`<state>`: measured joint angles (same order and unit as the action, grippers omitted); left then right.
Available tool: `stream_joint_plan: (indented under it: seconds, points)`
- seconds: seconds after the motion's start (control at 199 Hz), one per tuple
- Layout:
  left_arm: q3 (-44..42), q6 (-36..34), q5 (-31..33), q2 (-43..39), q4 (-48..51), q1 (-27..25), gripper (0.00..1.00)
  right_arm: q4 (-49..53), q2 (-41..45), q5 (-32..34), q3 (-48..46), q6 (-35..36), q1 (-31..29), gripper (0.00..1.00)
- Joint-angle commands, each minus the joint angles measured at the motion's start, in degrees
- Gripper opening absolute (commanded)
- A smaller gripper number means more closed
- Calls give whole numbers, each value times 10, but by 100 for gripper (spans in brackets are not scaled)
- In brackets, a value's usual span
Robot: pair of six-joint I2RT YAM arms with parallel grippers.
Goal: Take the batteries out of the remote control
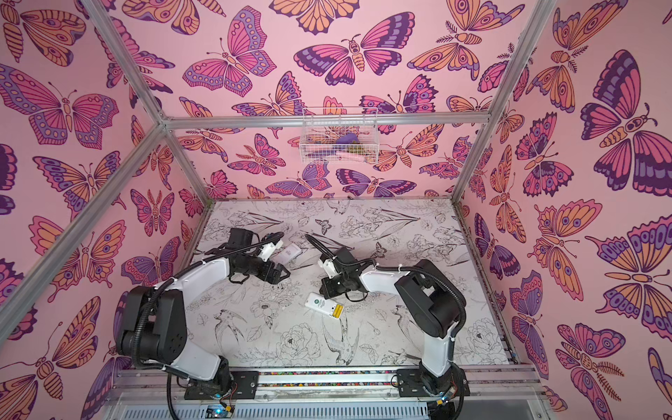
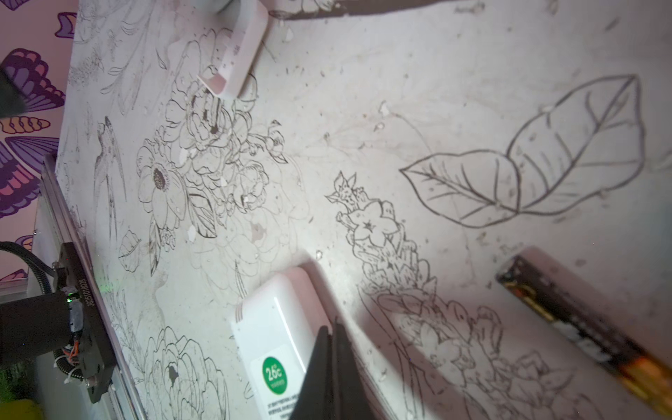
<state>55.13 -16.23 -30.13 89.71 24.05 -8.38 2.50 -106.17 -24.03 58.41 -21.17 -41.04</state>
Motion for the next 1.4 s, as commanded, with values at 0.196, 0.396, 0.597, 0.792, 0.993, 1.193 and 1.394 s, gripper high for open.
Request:
stream_joint_plan:
  seconds: [0.196,0.396,0.597,0.792,0.993,1.193,1.394]
  points:
    - [37,-2,-8,19,23,-41,90,83,92,72,7,15,60,8]
    - [95,-17,-46,71,46,-97,84,138,153,169,-17,17,100,25]
    - [168,24,-41,152,67,-165,81,202,157,240,5,2,126,37]
    - [237,34,-38,217,122,-212,41,207,131,246,19,-5,126,38]
    - [270,46,-20,254,132,-221,0,191,111,244,19,-23,126,38]
    - [268,48,1,262,149,-227,0,195,83,255,38,-32,126,38]
    - [234,45,-1,249,153,-228,0,198,54,260,59,-36,126,38]
